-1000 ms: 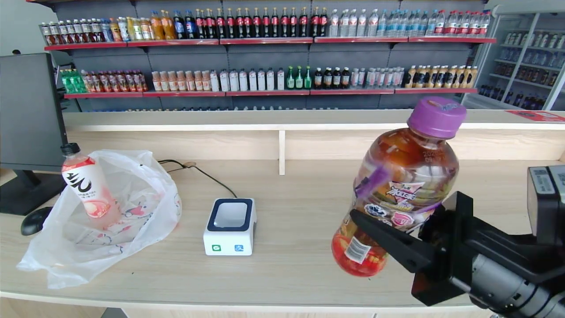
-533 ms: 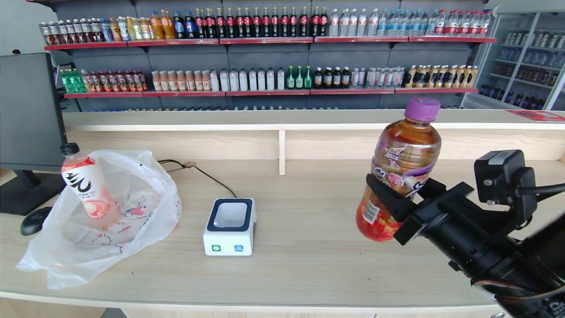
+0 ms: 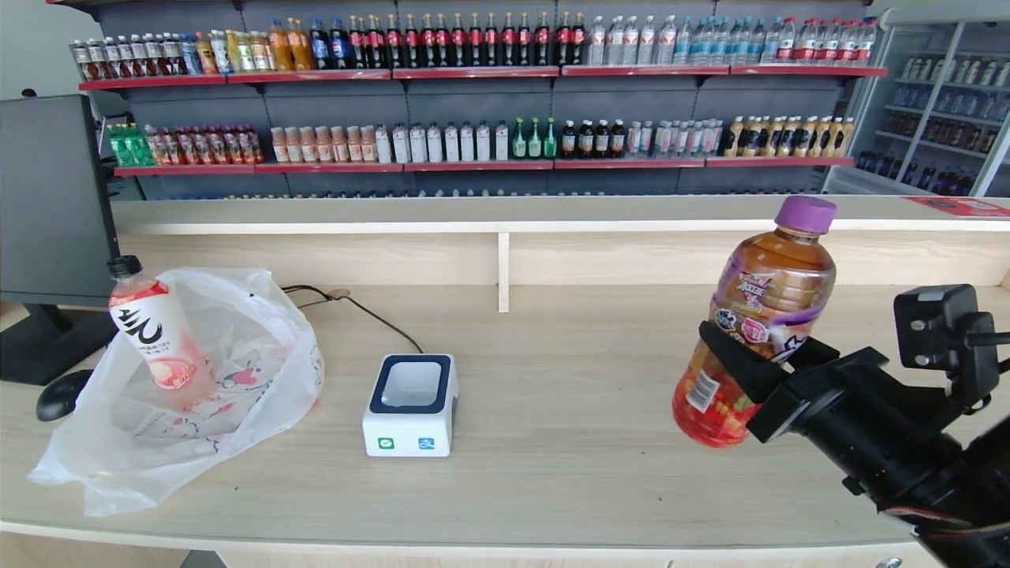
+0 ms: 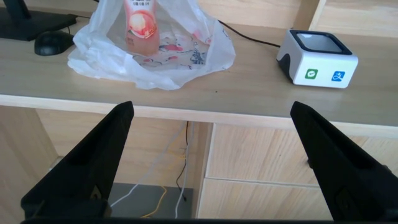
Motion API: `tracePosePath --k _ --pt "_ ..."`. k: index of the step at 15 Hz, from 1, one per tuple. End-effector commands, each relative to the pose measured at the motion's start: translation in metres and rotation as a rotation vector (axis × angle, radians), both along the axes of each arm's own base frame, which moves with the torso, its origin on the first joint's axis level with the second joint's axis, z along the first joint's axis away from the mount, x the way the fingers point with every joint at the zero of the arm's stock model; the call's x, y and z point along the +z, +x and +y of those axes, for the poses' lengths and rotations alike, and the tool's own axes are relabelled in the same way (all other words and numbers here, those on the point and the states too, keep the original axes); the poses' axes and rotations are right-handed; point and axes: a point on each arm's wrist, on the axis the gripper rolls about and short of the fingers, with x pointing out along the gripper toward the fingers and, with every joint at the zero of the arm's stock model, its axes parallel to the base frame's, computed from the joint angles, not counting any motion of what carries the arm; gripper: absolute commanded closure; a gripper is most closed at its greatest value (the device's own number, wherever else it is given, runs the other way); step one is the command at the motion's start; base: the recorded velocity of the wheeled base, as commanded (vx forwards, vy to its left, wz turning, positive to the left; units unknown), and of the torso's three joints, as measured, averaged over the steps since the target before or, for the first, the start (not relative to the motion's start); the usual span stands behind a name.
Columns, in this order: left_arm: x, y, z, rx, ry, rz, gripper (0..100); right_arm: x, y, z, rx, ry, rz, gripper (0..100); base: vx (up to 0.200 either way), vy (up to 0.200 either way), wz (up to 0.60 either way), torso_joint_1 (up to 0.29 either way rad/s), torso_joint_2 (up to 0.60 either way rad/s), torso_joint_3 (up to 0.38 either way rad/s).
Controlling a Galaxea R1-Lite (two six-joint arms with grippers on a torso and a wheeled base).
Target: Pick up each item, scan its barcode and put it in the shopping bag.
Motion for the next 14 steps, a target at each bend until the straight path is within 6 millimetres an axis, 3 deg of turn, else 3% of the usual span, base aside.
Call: tracePosePath --k 1,3,6,10,14 --pt "0.000 0.000 0.000 0.001 0.000 0.000 0 0.006 -0.001 -0.004 -0.011 0.017 -0.023 100 0.000 0.000 0.00 0.000 0.00 0.000" --pt "0.000 0.000 0.000 -0.001 0.000 0.000 0 0.007 0.001 -0.004 -0.016 0.025 -0.025 100 0.000 0.000 0.00 0.000 0.00 0.000" --pt "0.000 0.000 0.000 0.001 0.000 0.000 0 0.009 -0.004 -0.007 -0.017 0.035 -0.032 100 -0.200 0.000 0.00 -0.002 0.00 0.004" --pt "0.000 0.000 0.000 0.001 0.000 0.000 0 0.009 -0.007 -0.009 -0.016 0.036 -0.032 100 0.000 0.000 0.00 0.000 0.00 0.000" --pt "0.000 0.000 0.000 0.001 -0.002 0.000 0 0.011 -0.011 -0.012 -0.016 0.042 -0.041 100 0.000 0.200 0.00 0.000 0.00 0.007"
